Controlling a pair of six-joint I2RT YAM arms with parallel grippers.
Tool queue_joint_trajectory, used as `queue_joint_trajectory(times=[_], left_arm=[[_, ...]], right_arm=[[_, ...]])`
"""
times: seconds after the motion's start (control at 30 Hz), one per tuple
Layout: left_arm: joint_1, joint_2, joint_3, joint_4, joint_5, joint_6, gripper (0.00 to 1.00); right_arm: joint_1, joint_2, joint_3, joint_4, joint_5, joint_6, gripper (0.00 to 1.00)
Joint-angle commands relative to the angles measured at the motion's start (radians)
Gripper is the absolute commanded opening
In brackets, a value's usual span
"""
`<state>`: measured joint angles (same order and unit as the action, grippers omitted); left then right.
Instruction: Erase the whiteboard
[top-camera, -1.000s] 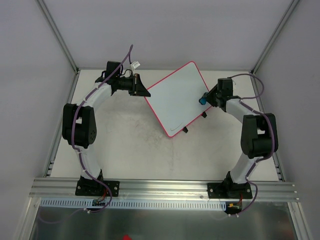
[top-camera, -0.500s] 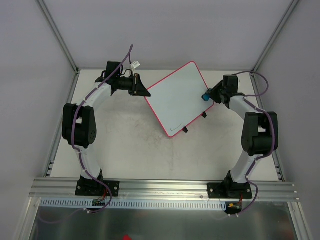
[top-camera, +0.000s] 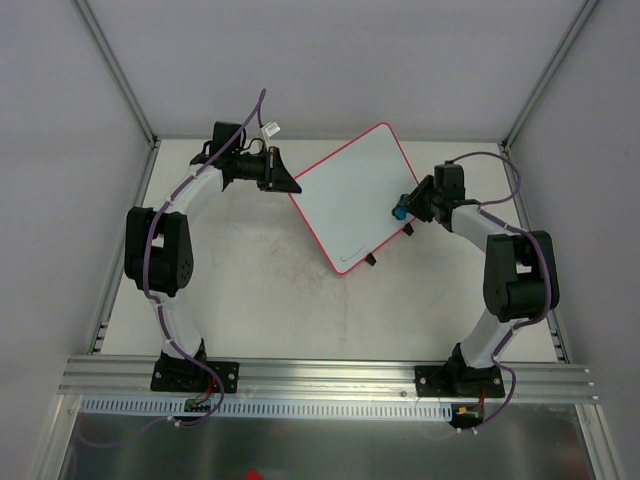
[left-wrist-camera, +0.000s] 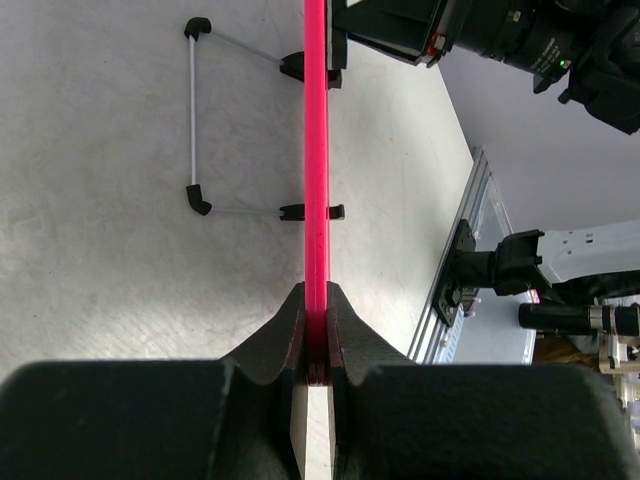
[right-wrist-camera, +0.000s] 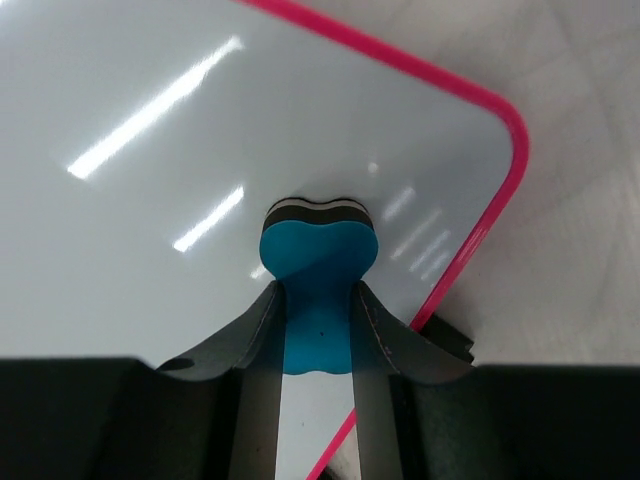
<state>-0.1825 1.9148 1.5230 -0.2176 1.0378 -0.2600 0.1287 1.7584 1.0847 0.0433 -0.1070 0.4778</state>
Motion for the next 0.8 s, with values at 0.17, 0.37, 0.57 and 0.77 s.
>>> queue_joint_trajectory(times=[0.17, 0.37, 0.57, 0.77], left_arm=[[-0.031, -0.016, 0.043, 0.017, 0.047, 0.036, 0.0], [-0.031, -0.016, 0.045, 0.017, 0.05, 0.038, 0.0], [-0.031, -0.02, 0.048, 0.018, 0.048, 0.041, 0.0], [-0.031, -0.026, 0.043, 0.017, 0.048, 0.039, 0.0]], right_arm=[[0.157, -0.134, -0.127, -0.031, -0.083, -0.099, 0.0], [0.114, -0.122, -0.137, -0.031, -0.065, -0.078, 0.0], [0.035, -0.03, -0.017, -0.037, -0.118, -0.021, 0.0], [-0.044, 0.059, 0.095, -0.039, -0.143, 0.036, 0.0]])
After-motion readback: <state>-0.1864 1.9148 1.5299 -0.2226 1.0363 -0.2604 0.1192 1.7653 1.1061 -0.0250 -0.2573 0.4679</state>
